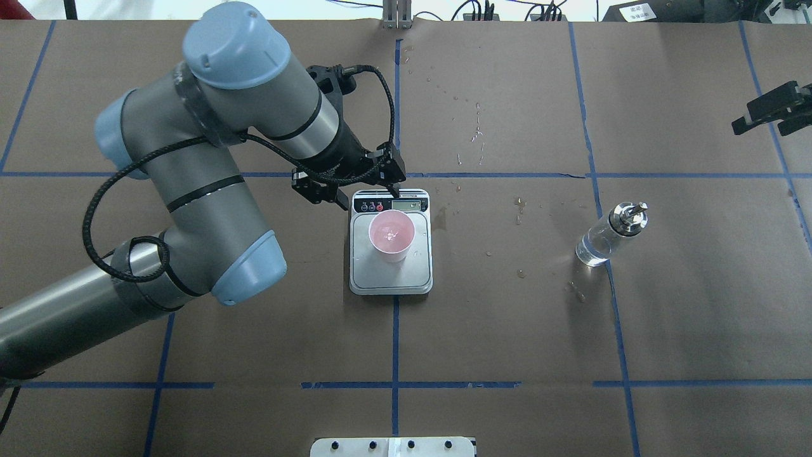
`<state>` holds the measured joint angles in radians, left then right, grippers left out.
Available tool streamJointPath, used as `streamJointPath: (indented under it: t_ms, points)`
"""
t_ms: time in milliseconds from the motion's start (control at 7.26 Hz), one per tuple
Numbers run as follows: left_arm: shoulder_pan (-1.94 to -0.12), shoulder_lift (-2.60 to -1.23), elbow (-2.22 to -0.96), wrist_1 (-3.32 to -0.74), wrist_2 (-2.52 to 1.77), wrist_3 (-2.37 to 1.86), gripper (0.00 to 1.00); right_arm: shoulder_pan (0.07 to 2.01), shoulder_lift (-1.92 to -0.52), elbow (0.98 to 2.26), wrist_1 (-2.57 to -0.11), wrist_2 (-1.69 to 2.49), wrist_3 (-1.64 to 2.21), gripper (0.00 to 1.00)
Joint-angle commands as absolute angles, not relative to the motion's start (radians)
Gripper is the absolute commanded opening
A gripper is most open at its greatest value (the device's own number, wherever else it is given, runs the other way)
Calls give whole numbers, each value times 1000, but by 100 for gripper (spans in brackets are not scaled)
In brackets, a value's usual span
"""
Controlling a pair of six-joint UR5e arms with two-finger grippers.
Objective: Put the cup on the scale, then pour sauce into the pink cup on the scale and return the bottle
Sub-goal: 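Release the cup with the left gripper while the right gripper reaches for the bottle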
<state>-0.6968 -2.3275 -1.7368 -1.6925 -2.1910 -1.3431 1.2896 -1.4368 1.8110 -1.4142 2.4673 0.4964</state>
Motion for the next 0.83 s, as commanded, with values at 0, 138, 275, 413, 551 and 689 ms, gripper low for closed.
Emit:
streamJointPath:
  t_ms: [0, 138, 275, 413, 551, 689]
  points:
    - [-745, -2290, -1793, -1695, -2191, -1341, 83, 1165, -1463, 2001, -1396, 2409, 822, 100]
    - [-756, -2289, -1801, -1695, -2191, -1341, 83, 993, -1479, 2139, -1393, 2171, 974, 100]
    - [-764, -2289, -1807, -1695, -2189, -1341, 83, 838, -1505, 2228, -1393, 1988, 1100, 100]
    - [-787, -2277, -1822, -1695, -2189, -1338, 83, 715, -1540, 2291, -1393, 1842, 1148, 100]
    - [-810, -2204, -1888, -1703, -2191, -1322, 83, 590, -1613, 2356, -1393, 1646, 1175, 100]
    - [-840, -2163, -1929, -1706, -2192, -1281, 83, 521, -1635, 2371, -1391, 1549, 1274, 99]
